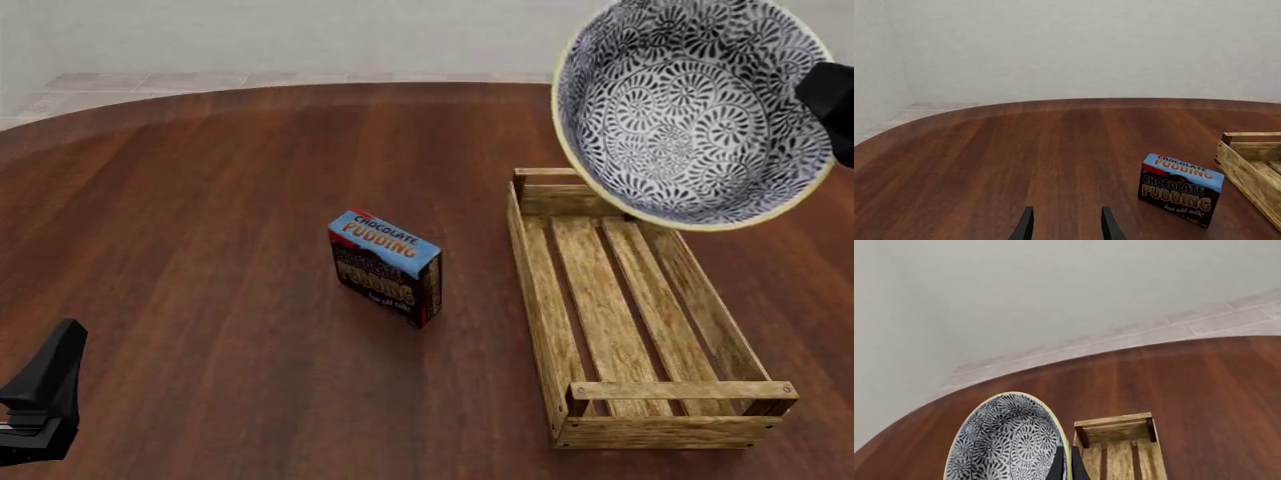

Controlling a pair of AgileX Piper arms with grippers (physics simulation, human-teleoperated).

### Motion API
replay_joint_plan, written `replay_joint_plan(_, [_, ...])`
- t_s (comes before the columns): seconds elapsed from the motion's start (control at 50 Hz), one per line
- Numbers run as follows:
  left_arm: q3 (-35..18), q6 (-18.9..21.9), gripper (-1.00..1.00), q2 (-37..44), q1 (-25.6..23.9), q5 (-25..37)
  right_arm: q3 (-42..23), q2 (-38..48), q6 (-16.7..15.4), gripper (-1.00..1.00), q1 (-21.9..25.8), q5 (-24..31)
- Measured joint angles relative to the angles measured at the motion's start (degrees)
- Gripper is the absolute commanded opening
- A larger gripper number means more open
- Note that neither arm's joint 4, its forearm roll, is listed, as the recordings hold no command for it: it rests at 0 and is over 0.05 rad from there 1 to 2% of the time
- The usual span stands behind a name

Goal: Pick up the bowl on the left and put it in the tray.

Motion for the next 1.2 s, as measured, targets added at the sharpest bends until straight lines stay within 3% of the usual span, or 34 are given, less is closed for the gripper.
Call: replay_joint_plan(1.2, [0.0,0.0,1.00,0.0,0.0,0.0,8.3,-1.8,1.0,-1.00,-3.0,-1.9])
